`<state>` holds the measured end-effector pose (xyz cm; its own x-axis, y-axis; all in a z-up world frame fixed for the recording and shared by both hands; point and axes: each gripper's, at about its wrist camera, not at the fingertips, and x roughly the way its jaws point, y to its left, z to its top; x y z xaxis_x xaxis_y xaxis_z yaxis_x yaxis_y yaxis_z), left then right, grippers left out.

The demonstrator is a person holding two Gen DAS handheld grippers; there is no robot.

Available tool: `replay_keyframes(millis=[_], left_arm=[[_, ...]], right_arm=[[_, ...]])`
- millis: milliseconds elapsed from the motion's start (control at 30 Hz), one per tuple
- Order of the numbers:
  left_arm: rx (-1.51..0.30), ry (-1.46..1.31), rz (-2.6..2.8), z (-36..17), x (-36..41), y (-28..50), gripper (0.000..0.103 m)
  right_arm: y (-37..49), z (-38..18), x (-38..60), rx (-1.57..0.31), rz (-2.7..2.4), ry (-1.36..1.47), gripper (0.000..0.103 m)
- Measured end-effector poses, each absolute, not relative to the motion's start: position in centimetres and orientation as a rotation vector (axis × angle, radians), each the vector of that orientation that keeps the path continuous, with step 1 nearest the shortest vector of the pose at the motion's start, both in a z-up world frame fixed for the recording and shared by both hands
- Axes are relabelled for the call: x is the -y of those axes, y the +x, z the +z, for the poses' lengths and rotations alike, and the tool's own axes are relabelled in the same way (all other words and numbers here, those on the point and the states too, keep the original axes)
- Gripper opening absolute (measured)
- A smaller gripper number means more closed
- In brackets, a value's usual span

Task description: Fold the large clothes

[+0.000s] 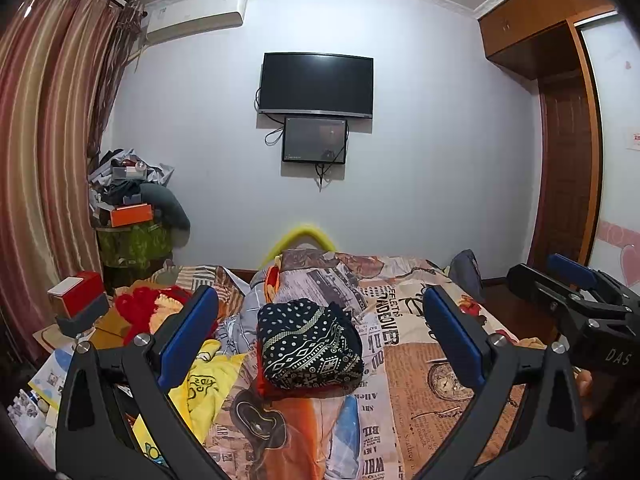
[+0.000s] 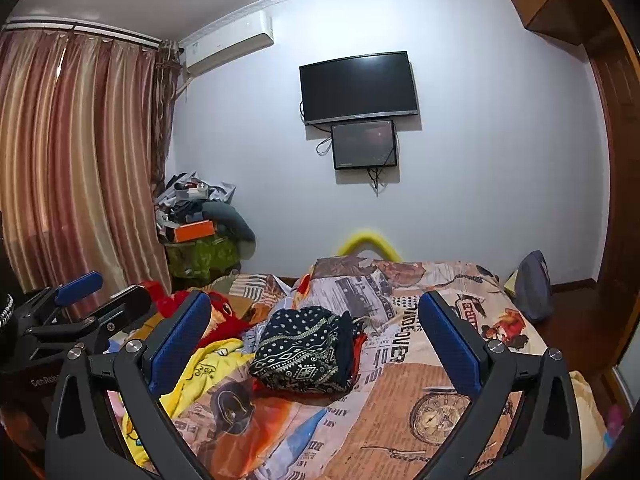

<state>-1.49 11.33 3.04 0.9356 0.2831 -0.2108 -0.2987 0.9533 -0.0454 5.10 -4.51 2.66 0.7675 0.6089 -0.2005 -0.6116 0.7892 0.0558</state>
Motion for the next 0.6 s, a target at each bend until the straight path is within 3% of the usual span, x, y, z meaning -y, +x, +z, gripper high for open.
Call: replay_keyframes(millis=[600], left_arm=[[-0.212, -0.065, 0.258, 3.00, -10.43, -0.81, 0.103]], right_arm=[[5.43, 2.83, 5.38, -0.216, 0.653, 0.011, 0.103]])
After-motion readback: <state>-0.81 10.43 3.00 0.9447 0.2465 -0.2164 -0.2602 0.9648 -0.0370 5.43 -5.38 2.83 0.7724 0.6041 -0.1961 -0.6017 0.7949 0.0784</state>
